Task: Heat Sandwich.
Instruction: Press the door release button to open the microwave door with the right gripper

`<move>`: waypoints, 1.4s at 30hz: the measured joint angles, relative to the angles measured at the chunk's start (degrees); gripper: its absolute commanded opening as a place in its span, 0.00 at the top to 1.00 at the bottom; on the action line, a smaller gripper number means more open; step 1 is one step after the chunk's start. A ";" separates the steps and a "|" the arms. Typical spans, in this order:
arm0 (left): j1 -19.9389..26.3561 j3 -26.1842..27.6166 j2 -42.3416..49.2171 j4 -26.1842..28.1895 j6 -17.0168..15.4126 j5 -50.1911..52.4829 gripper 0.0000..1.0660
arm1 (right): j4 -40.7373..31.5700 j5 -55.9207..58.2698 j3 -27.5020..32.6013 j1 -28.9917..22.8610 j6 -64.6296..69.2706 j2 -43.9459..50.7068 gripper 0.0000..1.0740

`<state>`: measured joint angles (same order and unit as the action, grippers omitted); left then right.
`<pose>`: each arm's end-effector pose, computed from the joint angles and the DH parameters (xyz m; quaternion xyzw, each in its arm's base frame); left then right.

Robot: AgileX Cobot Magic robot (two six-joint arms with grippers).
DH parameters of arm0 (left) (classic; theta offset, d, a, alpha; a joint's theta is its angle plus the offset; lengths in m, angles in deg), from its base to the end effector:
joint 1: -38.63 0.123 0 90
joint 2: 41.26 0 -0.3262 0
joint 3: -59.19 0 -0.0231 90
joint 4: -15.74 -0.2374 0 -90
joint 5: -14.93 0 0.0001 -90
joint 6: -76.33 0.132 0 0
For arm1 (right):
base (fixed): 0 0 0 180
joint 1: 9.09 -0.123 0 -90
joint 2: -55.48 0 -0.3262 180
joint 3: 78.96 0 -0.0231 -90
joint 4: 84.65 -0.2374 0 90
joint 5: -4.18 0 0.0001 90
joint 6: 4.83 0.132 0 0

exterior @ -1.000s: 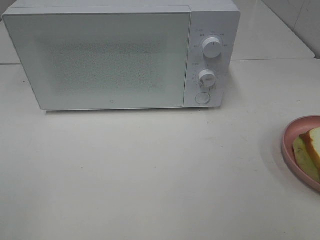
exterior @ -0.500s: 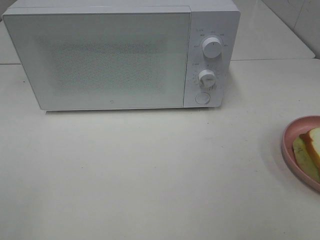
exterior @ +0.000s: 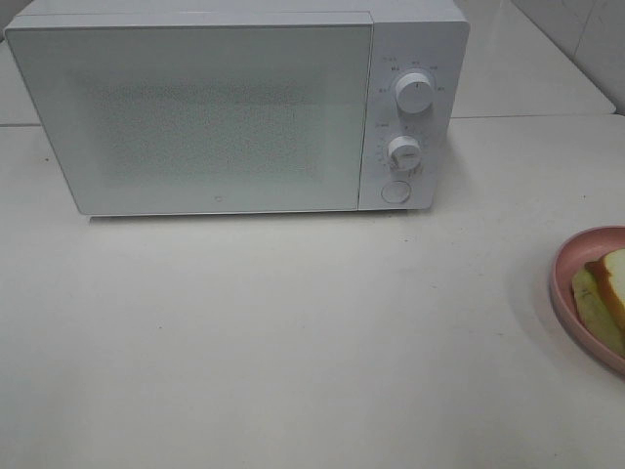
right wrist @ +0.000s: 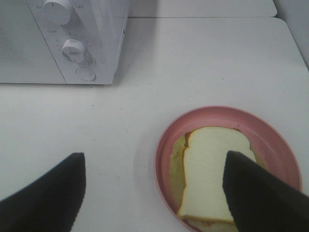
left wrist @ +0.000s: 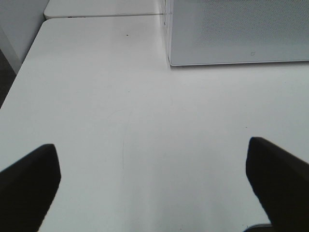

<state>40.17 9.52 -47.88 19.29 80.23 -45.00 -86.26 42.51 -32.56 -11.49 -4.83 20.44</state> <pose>-0.0209 -0.0076 0.2533 0.0185 0.8485 -0.0059 0.5289 0.0786 0.0056 0.3029 -0.0130 0.8649 0.0236 0.5013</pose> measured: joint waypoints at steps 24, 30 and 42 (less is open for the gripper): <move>0.00 0.00 0.00 0.00 0.00 0.00 0.06 | -0.17 -28.25 0.00 0.00 0.00 -27.27 0.30; 0.00 0.00 0.00 0.00 0.00 0.00 0.06 | -0.29 -35.24 0.06 0.00 0.00 -33.00 0.30; 0.00 0.00 0.00 0.00 0.00 0.00 0.06 | -3.61 -70.65 9.91 -2.18 -2.18 -44.52 0.30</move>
<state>40.17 9.52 -47.88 19.29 80.23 -45.00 -89.87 -28.14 -22.65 -13.67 -7.00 -24.08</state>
